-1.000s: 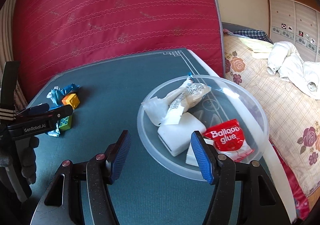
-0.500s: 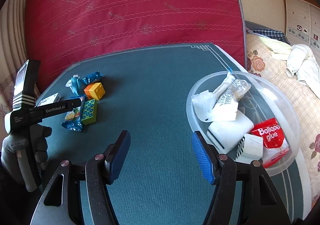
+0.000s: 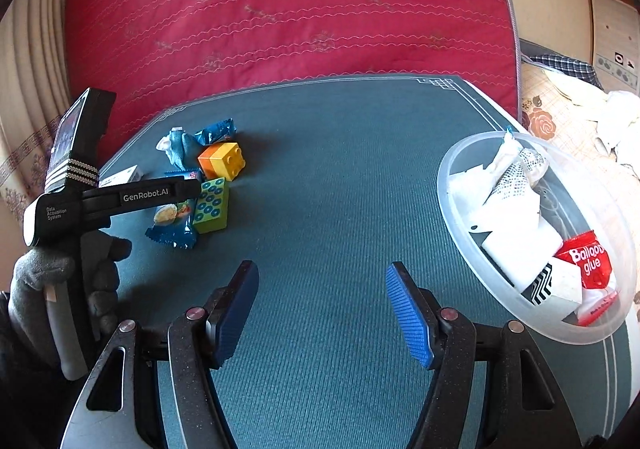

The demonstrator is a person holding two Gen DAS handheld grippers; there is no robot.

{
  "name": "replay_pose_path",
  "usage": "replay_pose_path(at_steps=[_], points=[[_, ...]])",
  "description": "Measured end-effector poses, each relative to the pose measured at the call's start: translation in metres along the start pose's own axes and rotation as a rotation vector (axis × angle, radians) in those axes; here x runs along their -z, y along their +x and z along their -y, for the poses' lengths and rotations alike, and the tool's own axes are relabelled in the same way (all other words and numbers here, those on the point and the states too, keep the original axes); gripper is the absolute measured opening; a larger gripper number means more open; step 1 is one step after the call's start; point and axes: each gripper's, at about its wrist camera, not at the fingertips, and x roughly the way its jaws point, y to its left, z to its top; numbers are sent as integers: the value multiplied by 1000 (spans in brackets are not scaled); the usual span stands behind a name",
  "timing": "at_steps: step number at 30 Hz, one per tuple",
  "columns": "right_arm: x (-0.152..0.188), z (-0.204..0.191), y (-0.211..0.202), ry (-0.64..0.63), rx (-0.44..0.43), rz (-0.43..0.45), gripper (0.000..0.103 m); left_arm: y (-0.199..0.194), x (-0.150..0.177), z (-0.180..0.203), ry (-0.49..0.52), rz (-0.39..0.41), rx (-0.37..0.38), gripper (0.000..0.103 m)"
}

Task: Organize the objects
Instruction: 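Move both tools back toward the remaining items on the table, then grasp the blue cracker packet with the left tool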

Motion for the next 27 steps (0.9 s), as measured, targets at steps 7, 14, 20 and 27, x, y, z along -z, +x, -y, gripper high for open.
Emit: replay_pose_path(at_steps=[7,14,20,27], points=[[3,1,1,5,-1,-2,67,-3,3,-5,-18,-2,-47,102],[7,-3,6,-3,-14,-23,67,3,2,-5,0,-25,-63,97],[9,-4,8,-6,-20,-34,67,2,3,0,36,-10,-70,82],[11,-8,7,-16,-26,-36,67,-3,5,4,77,8,-57,46]])
